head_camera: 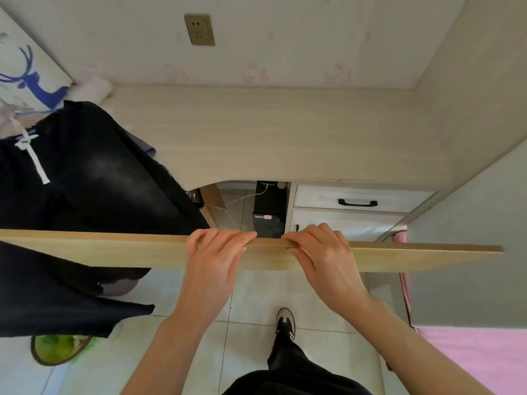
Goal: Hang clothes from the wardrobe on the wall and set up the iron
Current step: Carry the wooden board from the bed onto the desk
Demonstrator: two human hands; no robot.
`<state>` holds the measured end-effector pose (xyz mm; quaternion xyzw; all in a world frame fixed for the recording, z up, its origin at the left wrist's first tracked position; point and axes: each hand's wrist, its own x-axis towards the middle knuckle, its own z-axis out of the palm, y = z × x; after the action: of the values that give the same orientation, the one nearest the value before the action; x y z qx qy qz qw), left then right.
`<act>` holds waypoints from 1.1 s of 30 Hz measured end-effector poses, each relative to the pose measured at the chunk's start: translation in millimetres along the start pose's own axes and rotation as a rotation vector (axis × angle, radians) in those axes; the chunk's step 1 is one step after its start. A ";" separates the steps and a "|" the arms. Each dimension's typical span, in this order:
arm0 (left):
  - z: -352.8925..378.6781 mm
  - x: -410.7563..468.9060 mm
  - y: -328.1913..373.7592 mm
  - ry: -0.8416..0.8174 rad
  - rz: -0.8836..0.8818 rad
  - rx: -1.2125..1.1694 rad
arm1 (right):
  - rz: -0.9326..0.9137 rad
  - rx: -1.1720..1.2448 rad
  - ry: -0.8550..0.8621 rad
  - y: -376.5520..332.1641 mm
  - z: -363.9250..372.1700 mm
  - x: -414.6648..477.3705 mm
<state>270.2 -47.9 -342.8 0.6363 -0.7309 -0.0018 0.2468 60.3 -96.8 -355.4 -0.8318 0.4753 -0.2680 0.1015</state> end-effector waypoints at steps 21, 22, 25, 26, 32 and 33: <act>55.8 240.8 -66.2 0.099 0.075 -0.092 | 0.064 -0.008 0.024 99.5 6.7 224.1; 57.6 253.1 -71.7 0.104 0.086 -0.103 | 0.073 -0.013 0.021 101.9 7.5 234.7; 60.6 285.1 -85.6 0.114 0.105 -0.130 | 0.091 -0.022 0.018 108.1 9.3 264.4; 61.3 291.8 -88.0 0.120 0.111 -0.135 | 0.089 -0.030 0.019 109.1 9.0 270.9; 69.9 342.4 -116.6 0.106 0.116 -0.195 | 0.095 -0.091 0.056 117.9 19.7 322.8; 71.2 347.7 -119.5 0.098 0.111 -0.201 | 0.097 -0.095 0.051 119.5 21.3 328.3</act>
<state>331.5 -416.5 -318.5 0.5661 -0.7484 -0.0304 0.3443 116.7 -439.2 -309.1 -0.8047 0.5294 -0.2611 0.0627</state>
